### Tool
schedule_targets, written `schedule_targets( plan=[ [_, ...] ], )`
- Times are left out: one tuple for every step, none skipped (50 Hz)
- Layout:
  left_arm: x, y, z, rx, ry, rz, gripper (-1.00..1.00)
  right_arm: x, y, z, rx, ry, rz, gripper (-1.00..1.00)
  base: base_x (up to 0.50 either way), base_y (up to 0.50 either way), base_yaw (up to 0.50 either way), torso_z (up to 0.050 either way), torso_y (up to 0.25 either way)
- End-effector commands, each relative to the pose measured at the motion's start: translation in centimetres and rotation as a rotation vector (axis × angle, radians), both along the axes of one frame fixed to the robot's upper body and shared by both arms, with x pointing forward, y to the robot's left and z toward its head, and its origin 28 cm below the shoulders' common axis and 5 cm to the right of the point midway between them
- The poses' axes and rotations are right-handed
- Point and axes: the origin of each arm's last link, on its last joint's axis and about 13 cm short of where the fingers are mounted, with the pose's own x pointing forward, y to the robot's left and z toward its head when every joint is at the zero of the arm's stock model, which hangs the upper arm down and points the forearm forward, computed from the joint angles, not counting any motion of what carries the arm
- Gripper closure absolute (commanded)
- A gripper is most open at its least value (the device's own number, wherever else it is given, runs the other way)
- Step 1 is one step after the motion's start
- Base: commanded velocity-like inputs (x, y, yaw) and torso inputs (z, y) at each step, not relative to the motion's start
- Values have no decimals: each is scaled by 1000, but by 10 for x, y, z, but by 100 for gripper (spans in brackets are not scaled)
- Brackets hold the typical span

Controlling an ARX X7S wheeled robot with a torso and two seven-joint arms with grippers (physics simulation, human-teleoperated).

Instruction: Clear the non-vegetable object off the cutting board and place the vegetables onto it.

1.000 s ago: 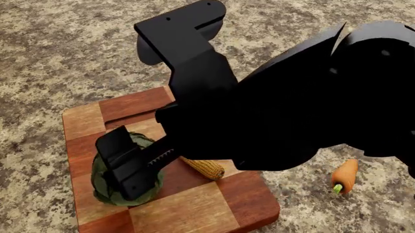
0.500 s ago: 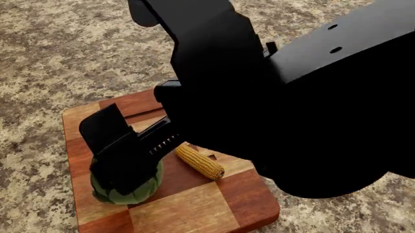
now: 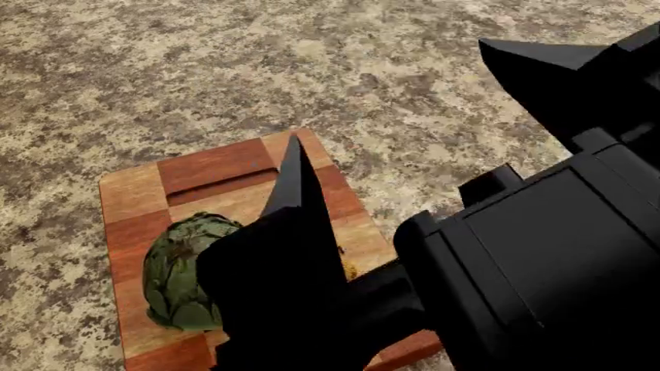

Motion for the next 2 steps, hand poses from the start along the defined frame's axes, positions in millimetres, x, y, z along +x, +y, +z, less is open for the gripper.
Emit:
schedule_targets(
  plan=[
    [-1, -2, 1, -4, 2, -11, -100, -45, -12, -27, 102, -319, -166, -100, 0, 0, 0, 0, 0],
    [-1, -3, 1, -5, 0, -13, -100, -50, -15, -30, 126, -359, -173, -100, 0, 0, 0, 0, 0]
  ],
)
